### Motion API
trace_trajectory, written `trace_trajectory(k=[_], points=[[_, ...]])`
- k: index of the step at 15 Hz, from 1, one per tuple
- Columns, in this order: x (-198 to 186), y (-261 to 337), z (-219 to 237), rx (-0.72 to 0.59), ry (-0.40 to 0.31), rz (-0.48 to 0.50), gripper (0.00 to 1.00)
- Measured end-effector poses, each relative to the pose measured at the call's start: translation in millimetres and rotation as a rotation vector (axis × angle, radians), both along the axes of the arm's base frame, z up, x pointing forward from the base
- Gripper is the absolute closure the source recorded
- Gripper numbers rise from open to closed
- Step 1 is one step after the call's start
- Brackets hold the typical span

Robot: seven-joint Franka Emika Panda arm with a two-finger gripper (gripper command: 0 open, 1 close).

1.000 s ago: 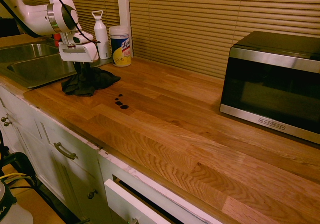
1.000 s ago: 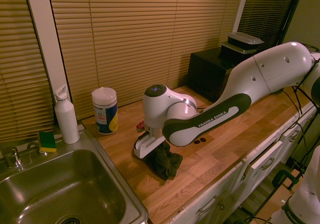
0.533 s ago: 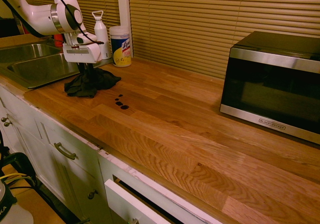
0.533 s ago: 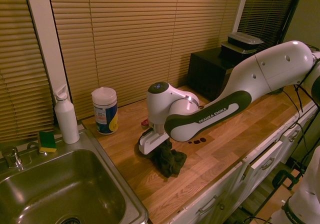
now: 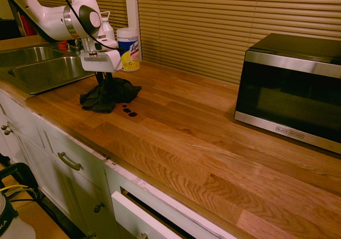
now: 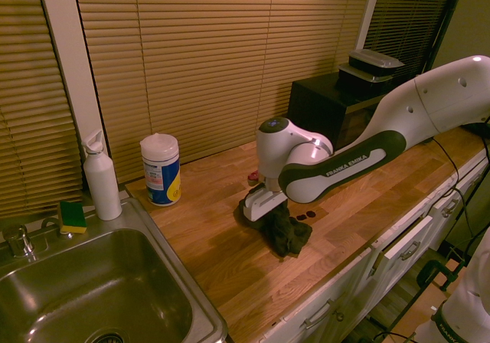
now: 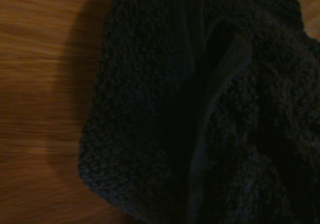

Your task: Clear the spill

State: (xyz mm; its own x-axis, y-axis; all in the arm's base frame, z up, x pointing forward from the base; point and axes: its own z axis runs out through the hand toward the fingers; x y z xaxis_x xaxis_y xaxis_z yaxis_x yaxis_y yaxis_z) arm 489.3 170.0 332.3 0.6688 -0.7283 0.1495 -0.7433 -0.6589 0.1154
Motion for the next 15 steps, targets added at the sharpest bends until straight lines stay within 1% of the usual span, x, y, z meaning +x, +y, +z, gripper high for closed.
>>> trace_trajectory(k=[7, 12, 15], points=[[-23, -103, -1, 0.008, -0.002, -0.097, 1.0], [-25, -159, -1, 0.056, -0.009, -0.16, 1.0], [-27, -203, 0, 0.083, -0.012, -0.205, 1.0]])
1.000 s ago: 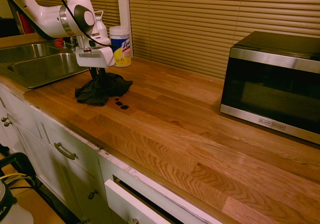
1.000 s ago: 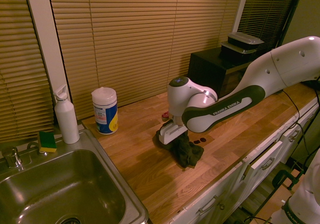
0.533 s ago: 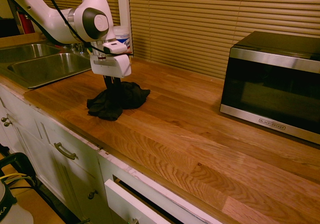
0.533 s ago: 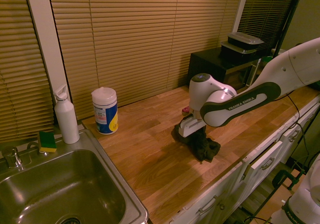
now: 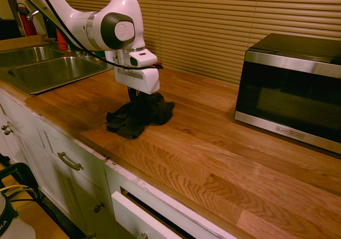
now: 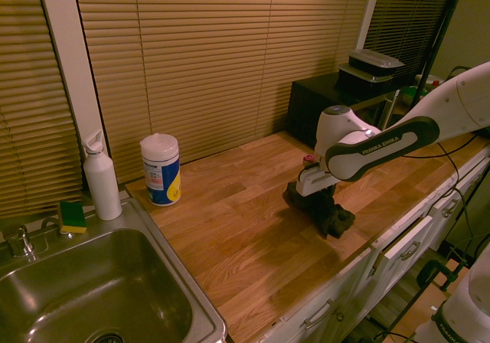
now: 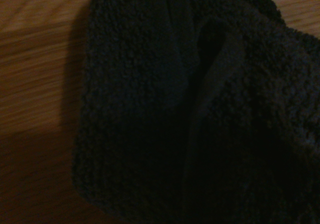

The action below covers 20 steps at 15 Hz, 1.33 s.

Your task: Clear the spill

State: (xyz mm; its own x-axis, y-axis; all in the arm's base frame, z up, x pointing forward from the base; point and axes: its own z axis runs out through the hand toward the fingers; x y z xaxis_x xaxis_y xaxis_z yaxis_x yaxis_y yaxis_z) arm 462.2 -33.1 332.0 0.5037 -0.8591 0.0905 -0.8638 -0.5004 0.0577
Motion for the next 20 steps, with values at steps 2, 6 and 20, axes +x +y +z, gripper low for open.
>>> trace_trajectory(k=[2, 6, 20], points=[[-2, -20, 0, 0.016, -0.004, -0.023, 1.0], [-1, -15, 0, 0.009, -0.004, -0.008, 1.0], [18, 216, 19, -0.051, -0.029, 0.22, 1.0]])
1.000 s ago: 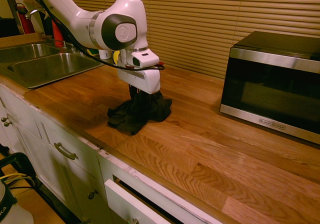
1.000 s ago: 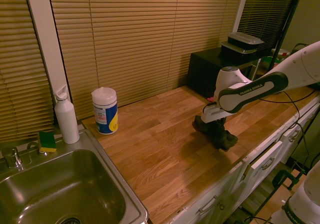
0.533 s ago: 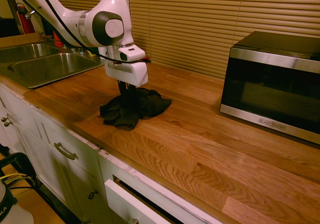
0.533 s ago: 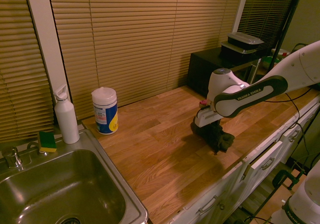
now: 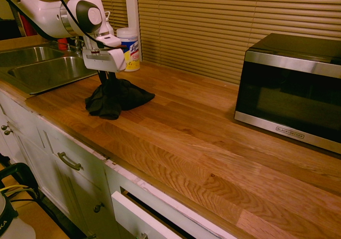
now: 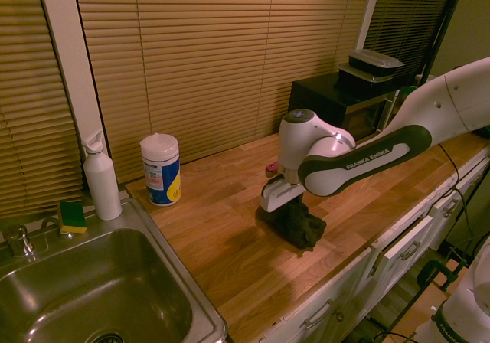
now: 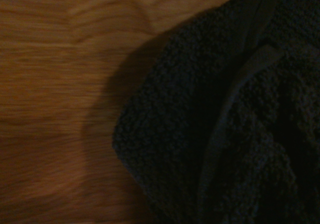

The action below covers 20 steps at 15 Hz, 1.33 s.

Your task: Clear the spill

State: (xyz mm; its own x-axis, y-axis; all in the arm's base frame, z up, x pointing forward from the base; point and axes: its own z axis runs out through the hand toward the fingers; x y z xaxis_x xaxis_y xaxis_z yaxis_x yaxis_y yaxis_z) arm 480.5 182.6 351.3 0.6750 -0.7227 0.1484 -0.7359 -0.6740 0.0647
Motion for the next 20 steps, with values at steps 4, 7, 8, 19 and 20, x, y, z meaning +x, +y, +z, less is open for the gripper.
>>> trace_trajectory(k=[4, 7, 8, 19, 20], points=[[6, 55, 5, 0.002, -0.006, 0.054, 1.0], [0, 94, 2, 0.008, -0.007, 0.09, 1.0], [-2, 105, 0, 0.011, -0.007, 0.096, 1.0], [-19, 157, -2, 0.035, -0.016, 0.15, 0.0], [-19, 156, -2, 0.035, -0.017, 0.149, 0.0]])
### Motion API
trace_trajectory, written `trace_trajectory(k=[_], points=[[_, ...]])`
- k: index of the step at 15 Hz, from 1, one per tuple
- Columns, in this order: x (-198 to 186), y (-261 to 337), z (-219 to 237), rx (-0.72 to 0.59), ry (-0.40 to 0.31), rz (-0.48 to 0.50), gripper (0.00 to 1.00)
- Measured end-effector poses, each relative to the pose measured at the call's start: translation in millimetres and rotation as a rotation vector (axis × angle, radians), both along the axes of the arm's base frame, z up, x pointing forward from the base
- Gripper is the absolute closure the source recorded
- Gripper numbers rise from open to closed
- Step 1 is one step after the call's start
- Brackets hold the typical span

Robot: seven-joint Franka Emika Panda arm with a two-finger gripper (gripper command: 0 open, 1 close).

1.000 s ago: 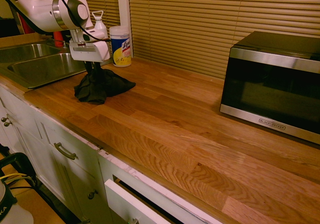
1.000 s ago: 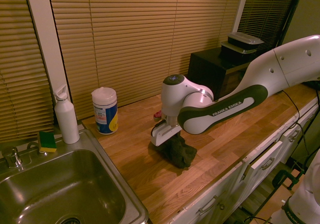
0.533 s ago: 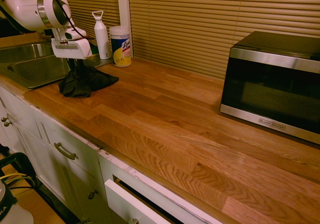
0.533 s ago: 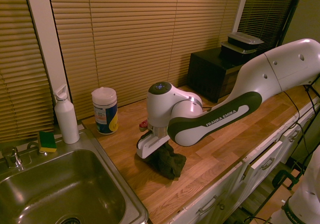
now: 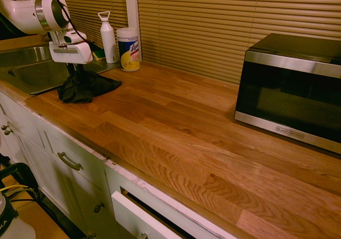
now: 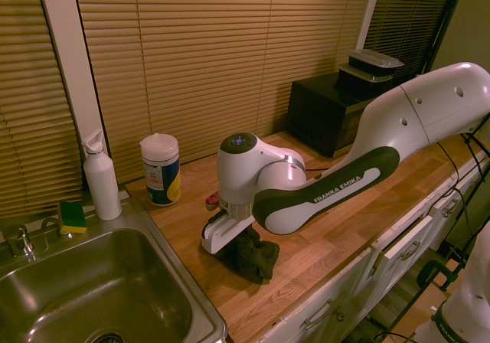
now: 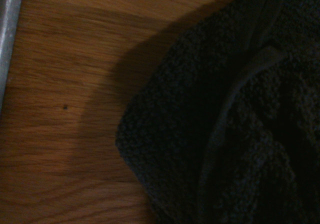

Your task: Clear the spill

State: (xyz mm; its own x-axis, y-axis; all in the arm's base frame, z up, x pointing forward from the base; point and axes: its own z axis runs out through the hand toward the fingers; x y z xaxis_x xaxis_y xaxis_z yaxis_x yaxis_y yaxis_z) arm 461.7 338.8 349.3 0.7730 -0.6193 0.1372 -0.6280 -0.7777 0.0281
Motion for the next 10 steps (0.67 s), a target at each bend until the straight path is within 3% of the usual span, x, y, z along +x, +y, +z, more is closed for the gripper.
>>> trace_trajectory(k=[5, 10], points=[[4, 2, 14, 0.009, -0.016, -0.003, 0.0], [-3, -1, 59, 0.007, -0.048, -0.017, 0.0]])
